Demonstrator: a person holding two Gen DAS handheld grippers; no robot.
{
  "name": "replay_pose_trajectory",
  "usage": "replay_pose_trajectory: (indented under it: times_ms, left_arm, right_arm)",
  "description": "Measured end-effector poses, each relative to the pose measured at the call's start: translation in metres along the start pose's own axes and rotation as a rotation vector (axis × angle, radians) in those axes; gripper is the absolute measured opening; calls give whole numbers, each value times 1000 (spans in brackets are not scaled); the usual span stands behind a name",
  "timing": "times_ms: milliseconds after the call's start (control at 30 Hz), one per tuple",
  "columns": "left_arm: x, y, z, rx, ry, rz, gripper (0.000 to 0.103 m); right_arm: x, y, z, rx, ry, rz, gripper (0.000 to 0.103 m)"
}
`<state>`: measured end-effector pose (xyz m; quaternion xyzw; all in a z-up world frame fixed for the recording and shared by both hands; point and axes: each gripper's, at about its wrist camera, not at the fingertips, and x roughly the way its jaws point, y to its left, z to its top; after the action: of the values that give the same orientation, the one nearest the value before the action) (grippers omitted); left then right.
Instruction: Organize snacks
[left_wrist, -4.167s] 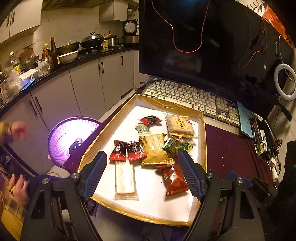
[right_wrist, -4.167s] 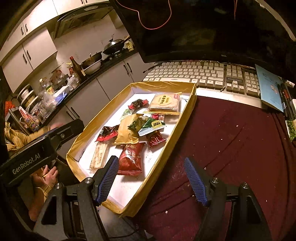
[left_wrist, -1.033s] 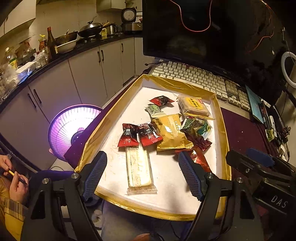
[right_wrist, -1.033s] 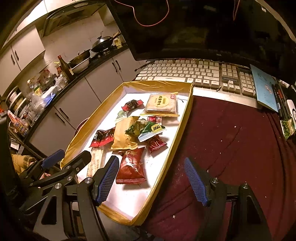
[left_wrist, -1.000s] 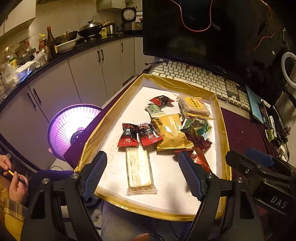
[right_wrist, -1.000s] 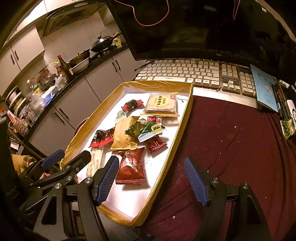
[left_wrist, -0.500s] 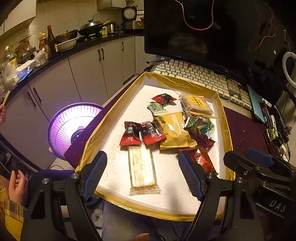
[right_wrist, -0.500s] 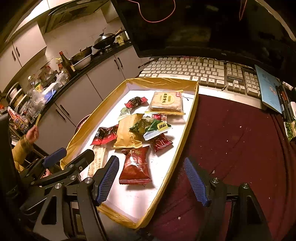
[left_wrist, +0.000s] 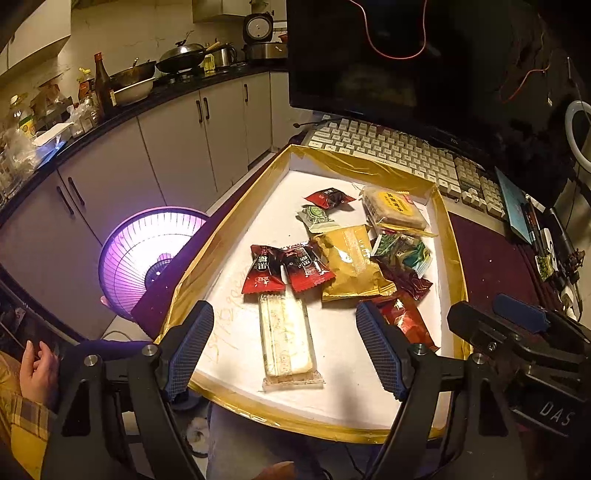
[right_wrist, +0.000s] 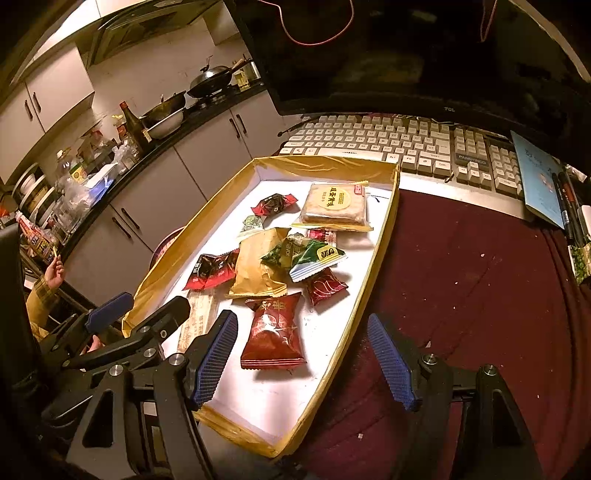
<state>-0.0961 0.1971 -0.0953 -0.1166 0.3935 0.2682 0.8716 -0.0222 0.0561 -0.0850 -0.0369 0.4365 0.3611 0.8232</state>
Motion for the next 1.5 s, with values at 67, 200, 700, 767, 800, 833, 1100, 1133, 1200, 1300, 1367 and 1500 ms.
replay_pose_trajectory:
  times_ms: [67, 200, 700, 767, 800, 833, 1100, 1133, 1200, 1300, 1367, 1500]
  left_arm:
    - [0, 0, 0, 3, 2, 1, 80]
    - [2, -2, 0, 5, 10, 1, 80]
    - [2, -4, -2, 9, 10, 5, 80]
    - [1, -4, -3, 10, 8, 6, 80]
    - [1, -4, -3, 12, 8, 8, 80]
    - [1, -4, -3, 11, 7, 7, 80]
    - [-4, -8, 0, 17, -4, 38, 80]
    - [-6, -8, 0, 14, -13, 41, 80]
    - [-9, -8, 0, 14, -15, 58, 80]
    - [-14, -6, -3, 13, -27, 64, 80]
    - [-12, -5, -3, 16, -14, 66, 80]
    - [-10, -3, -3, 18, -13, 65, 80]
  right_arm:
    - [0, 0, 0, 5, 2, -1, 75]
    - [1, -1, 0, 11, 6, -1, 75]
    - [0, -1, -2, 14, -2, 3, 75]
    - [0, -2, -2, 18, -1, 6, 75]
    - [0, -2, -2, 18, -1, 6, 75]
    - [0, -3, -2, 18, -2, 5, 75]
    - [-2, -6, -2, 23, -8, 20, 75]
    - [-2, -6, -1, 23, -13, 24, 75]
    - [-3, -5, 2, 24, -20, 28, 75]
    - [-4, 0, 11, 14, -20, 51, 75]
    - [-5, 4, 16, 11, -26, 59, 75]
    - [-11, 7, 18, 24, -54, 70, 75]
